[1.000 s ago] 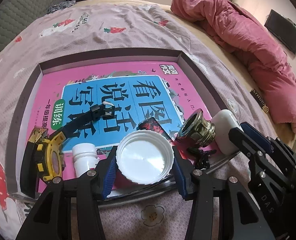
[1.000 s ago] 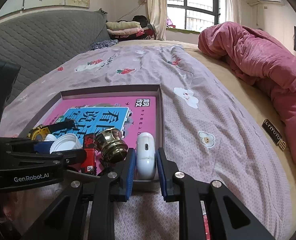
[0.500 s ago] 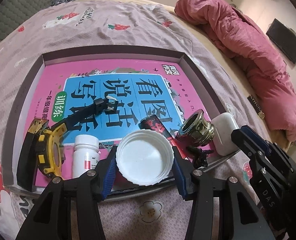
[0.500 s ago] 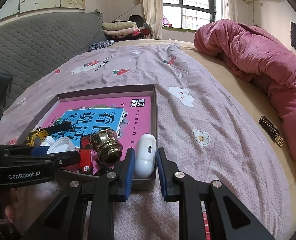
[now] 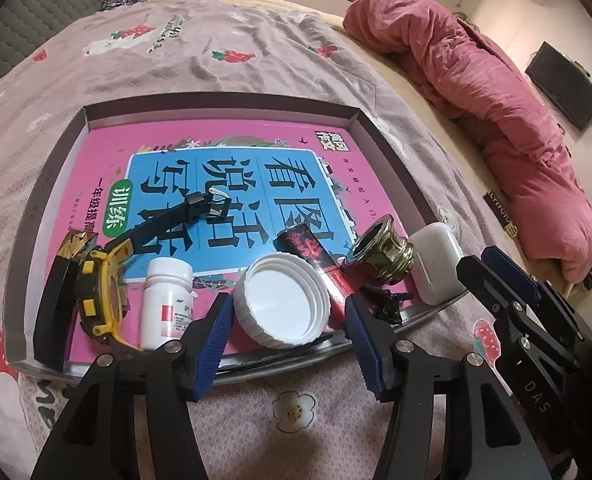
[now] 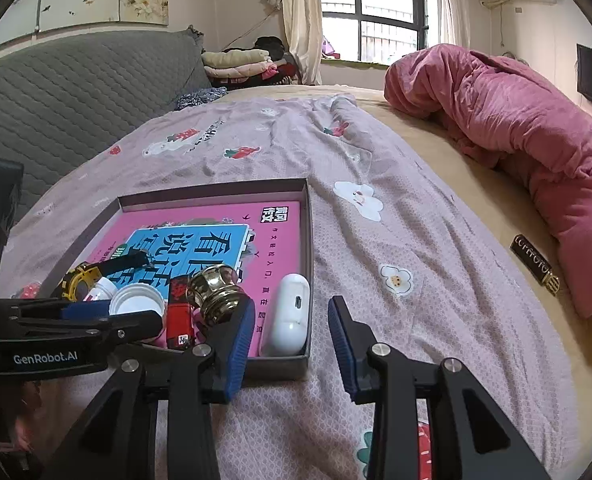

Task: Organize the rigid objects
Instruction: 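Lower and release the cap with the left tool while the right tool releases the earbuds case in the tray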

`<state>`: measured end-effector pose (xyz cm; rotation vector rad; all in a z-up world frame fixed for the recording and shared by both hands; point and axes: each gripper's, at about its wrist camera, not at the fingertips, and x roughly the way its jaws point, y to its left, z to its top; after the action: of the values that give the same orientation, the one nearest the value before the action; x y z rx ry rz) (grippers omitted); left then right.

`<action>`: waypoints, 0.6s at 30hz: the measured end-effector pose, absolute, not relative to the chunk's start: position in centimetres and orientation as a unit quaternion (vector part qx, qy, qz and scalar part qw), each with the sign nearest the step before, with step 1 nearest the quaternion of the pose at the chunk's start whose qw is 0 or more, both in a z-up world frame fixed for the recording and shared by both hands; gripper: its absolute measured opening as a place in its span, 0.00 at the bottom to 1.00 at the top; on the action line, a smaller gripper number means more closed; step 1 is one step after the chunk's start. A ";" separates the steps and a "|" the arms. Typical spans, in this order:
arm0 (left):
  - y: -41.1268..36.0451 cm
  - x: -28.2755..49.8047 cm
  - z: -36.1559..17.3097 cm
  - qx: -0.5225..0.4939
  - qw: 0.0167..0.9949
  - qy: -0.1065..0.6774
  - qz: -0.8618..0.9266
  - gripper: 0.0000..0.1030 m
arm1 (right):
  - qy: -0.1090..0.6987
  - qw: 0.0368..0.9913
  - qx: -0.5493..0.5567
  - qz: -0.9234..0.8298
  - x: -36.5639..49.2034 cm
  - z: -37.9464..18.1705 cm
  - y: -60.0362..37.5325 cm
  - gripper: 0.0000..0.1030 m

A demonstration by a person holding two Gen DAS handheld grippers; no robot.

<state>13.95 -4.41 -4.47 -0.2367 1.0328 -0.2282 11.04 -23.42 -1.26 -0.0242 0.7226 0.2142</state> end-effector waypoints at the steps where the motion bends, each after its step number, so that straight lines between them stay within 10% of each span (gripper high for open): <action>1: -4.3 13.8 -4.4 -0.115 0.857 0.490 -0.108 0.58 | 0.352 0.930 -0.011 0.106 11.0 -1.3 -23.4 0.37; 18: -0.8 8.1 -0.5 -0.124 0.885 0.443 -0.076 0.70 | 0.350 0.924 0.006 0.156 8.0 0.7 -20.3 0.49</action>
<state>8.06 -0.75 -0.52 -0.2577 0.9222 -0.1586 8.01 -20.30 0.68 0.0113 0.7178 0.3208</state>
